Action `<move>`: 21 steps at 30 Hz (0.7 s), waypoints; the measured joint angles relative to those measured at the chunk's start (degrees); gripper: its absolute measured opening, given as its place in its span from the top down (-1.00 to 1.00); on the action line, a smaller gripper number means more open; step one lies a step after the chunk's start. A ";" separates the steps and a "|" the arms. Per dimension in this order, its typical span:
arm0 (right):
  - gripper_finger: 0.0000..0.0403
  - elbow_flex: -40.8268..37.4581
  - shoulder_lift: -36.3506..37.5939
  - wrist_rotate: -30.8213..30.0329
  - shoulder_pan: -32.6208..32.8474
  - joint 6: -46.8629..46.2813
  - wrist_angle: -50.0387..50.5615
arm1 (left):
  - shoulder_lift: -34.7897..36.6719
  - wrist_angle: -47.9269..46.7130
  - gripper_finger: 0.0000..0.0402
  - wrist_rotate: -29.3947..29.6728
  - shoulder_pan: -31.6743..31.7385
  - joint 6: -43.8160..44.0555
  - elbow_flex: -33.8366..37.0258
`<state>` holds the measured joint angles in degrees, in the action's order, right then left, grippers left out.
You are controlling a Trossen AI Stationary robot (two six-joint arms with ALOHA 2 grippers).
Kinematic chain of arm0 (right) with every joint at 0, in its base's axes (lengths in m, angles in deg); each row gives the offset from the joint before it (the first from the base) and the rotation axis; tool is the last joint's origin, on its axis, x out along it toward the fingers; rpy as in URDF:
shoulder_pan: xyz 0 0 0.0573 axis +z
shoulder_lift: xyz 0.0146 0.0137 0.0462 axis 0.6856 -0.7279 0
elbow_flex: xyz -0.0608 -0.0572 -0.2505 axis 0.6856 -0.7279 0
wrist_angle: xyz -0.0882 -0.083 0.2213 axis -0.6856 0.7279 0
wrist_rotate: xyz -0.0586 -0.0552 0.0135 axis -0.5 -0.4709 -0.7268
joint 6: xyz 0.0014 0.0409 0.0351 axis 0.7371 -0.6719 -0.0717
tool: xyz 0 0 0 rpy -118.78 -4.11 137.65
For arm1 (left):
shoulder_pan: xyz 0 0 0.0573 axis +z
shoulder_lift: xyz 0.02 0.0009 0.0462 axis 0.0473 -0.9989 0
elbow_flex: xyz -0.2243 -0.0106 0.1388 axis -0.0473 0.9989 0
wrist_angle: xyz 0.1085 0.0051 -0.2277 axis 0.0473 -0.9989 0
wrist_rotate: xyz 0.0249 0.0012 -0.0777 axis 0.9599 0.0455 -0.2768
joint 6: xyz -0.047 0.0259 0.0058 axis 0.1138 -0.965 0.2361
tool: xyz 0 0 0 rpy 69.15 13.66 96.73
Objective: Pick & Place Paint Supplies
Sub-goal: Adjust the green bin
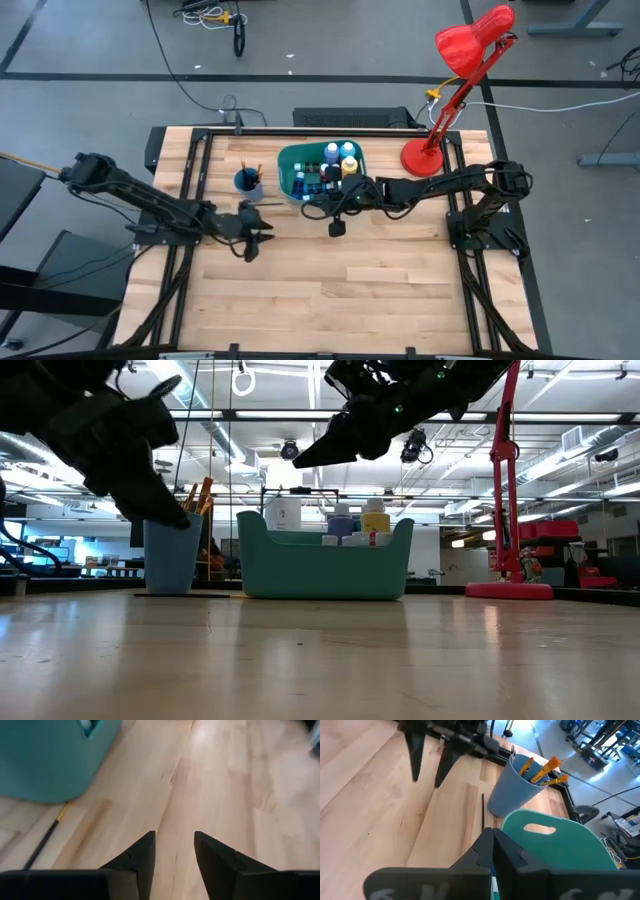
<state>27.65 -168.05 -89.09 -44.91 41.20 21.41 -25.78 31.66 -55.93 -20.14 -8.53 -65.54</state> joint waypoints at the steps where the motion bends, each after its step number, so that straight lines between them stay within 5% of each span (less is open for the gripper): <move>1: 0.98 0.00 0.00 -0.01 0.00 0.07 0.01 | -2.19 -0.15 0.27 0.02 -0.19 0.06 -0.77; 11: 0.98 0.00 0.00 -0.02 -0.04 0.21 -0.08 | -22.27 -8.76 0.24 7.60 -0.10 -5.69 -13.94; 21: 0.98 0.00 0.00 -0.01 -0.04 0.23 -0.73 | -32.50 -16.49 0.00 8.03 6.71 -8.10 -25.23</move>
<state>27.65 -168.05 -89.10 -44.96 41.43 20.68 -58.28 15.16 -47.90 -13.43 -16.63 -90.77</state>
